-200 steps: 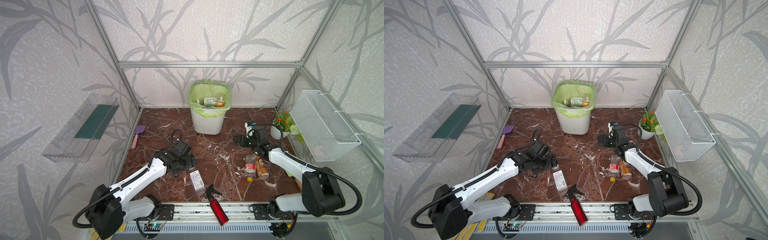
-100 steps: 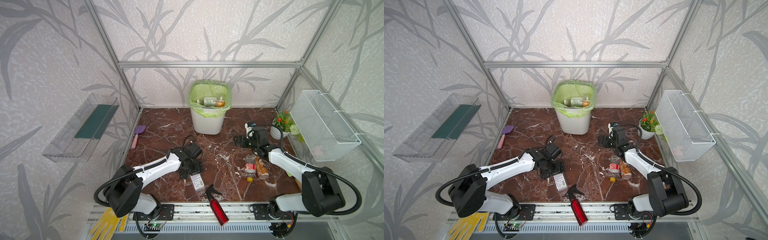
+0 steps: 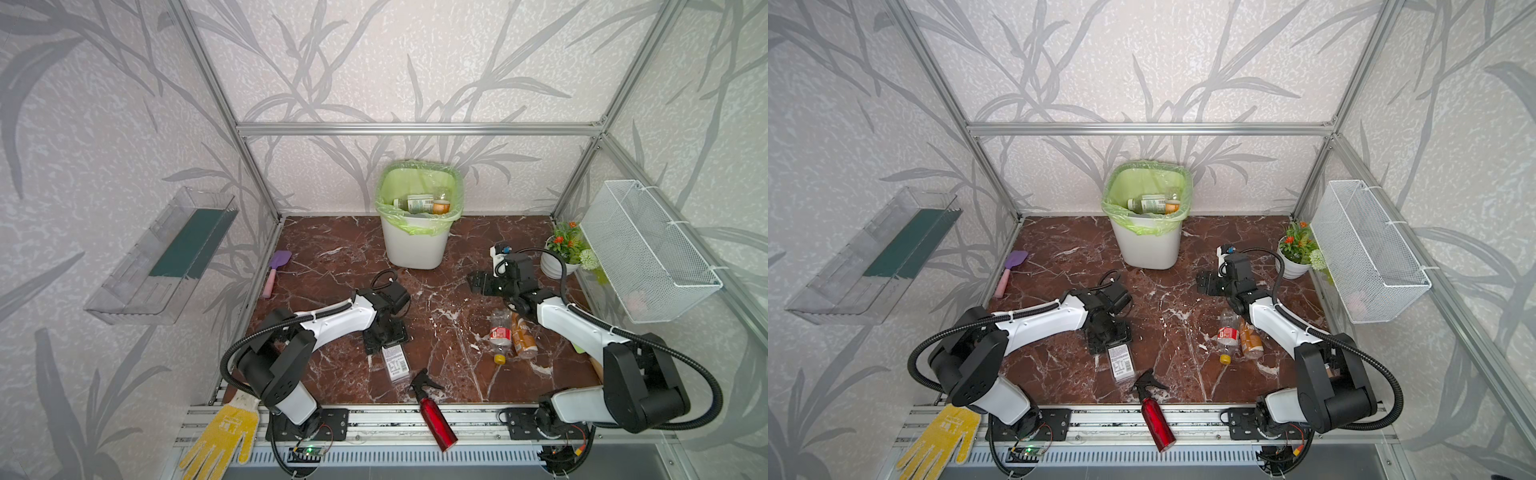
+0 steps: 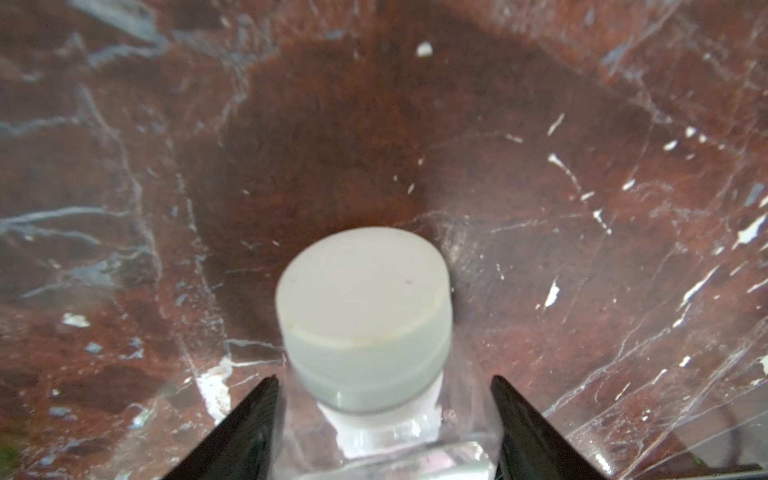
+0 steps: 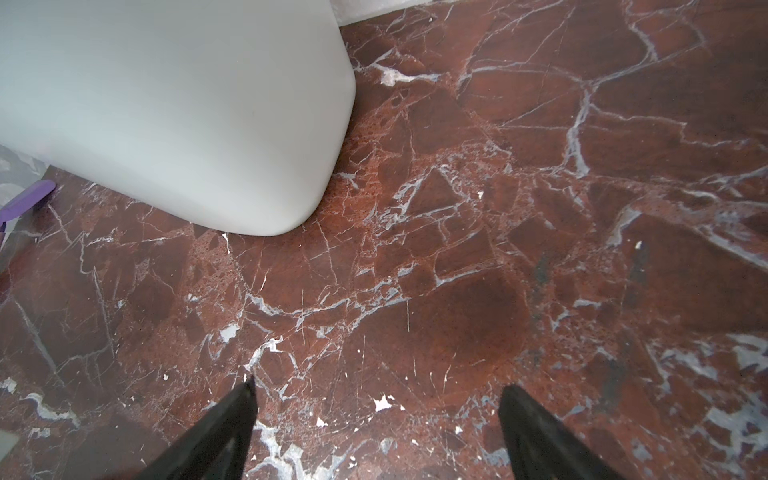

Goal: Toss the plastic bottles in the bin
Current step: 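Lower the left gripper onto the white-cap square bottle and close, then lift the white-cap bottle with the left gripper over the bin and release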

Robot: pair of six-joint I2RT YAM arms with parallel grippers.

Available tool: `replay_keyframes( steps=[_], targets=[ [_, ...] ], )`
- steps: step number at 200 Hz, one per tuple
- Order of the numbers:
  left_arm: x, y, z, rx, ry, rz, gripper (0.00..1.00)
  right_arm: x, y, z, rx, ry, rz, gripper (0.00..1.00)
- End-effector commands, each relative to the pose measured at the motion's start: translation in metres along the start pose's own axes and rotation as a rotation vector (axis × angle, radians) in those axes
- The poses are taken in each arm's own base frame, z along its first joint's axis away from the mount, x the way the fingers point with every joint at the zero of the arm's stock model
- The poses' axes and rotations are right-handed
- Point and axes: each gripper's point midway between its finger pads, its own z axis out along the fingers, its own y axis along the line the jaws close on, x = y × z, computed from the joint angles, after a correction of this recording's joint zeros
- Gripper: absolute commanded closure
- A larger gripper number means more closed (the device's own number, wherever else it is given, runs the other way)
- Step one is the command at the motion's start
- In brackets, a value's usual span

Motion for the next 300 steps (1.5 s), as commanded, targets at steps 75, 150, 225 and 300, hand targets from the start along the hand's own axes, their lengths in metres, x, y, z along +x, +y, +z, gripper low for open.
replay_keyframes(
  steps=[75, 150, 225, 300],
  targets=[
    [-0.031, 0.020, -0.007, -0.026, -0.058, -0.005, 0.47, -0.003, -0.003, 0.001, 0.011, -0.008, 0.016, 0.08],
    [-0.103, 0.026, -0.037, -0.143, -0.162, 0.237, 0.27, -0.011, -0.001, -0.001, 0.007, -0.032, 0.018, 0.08],
    [-0.091, 0.034, -0.048, -0.146, -0.161, 0.247, 0.12, -0.011, 0.000, -0.002, 0.005, -0.033, 0.013, 0.08],
    [-0.077, 0.016, -0.020, -0.083, -0.134, 0.142, 0.17, -0.008, -0.002, -0.003, 0.013, -0.028, 0.009, 0.08]
  ],
)
